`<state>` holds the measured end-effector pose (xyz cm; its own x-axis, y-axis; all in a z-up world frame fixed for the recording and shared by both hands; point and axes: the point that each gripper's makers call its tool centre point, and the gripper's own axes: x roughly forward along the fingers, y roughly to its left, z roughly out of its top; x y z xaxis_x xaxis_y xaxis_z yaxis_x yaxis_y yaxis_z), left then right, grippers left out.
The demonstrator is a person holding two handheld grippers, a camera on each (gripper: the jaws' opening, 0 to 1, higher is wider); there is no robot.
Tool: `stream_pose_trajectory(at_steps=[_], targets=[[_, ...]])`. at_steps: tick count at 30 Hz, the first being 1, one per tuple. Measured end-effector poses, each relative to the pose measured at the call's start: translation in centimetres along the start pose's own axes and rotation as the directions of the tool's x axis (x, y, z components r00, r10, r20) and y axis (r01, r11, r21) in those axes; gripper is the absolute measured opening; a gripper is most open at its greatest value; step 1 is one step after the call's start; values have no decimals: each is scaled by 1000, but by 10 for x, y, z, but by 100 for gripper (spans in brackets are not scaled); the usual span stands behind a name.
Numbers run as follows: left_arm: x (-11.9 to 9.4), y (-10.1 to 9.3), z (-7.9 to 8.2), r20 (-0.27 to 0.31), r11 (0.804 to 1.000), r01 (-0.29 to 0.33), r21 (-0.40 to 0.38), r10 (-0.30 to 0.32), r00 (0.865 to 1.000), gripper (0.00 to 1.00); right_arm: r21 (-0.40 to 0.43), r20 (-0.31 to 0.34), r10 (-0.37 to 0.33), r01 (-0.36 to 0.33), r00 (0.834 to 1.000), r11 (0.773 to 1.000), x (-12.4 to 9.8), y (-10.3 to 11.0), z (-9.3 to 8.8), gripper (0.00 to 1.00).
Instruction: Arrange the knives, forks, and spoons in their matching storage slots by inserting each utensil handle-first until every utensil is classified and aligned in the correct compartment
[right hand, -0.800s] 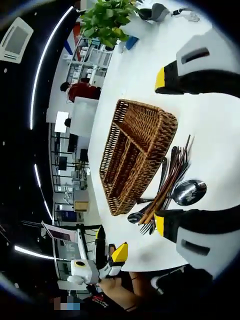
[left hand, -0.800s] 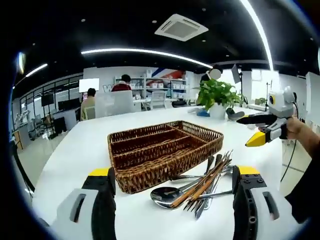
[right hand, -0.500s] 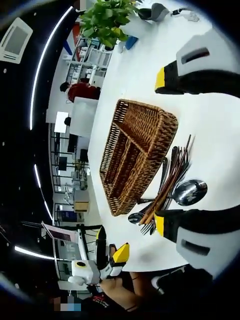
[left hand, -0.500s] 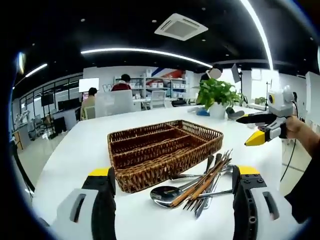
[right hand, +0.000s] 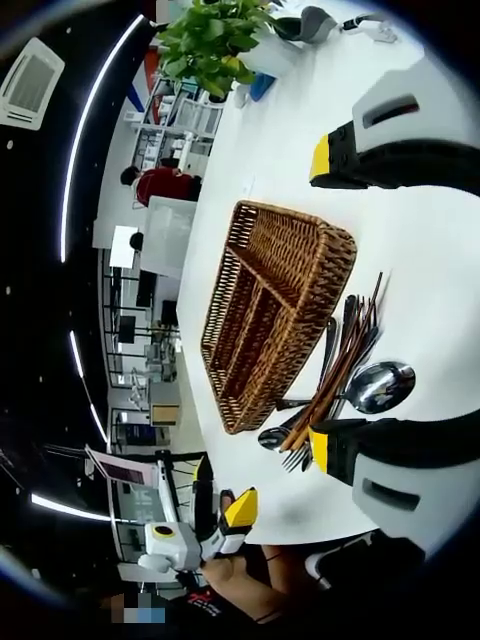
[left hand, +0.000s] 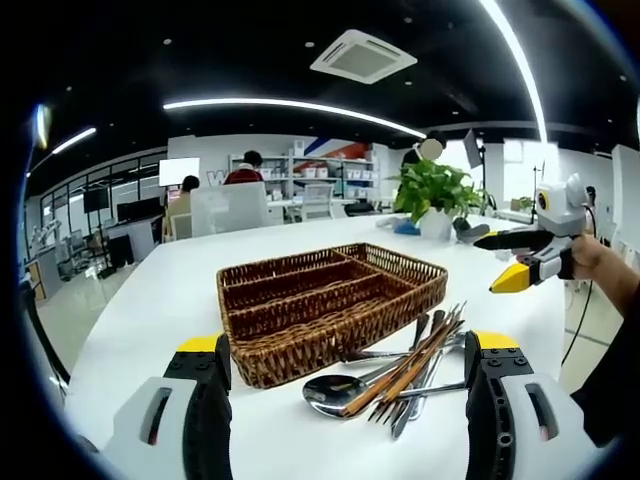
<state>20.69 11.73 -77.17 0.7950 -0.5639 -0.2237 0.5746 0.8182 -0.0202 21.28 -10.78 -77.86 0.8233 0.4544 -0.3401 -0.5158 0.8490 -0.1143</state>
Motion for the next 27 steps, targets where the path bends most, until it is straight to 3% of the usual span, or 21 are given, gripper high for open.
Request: stream_pose_trajectory(at_steps=[11,20,27], targets=[[0,-1,-1,-4,1000,4,1,-4,1000,99,-5,-12,5,-5,1000,1000,-1,1,-2,96],[-1,-3,-2,-7,1000,10,3,-10,1000,99,-31,-26,51,-51,998,998,0,11,-3,87],[-2,-5,-4,-8,1000,14,6,-14,1000,99,-74,-46,121,-124,992,990,2,25,-4,70]])
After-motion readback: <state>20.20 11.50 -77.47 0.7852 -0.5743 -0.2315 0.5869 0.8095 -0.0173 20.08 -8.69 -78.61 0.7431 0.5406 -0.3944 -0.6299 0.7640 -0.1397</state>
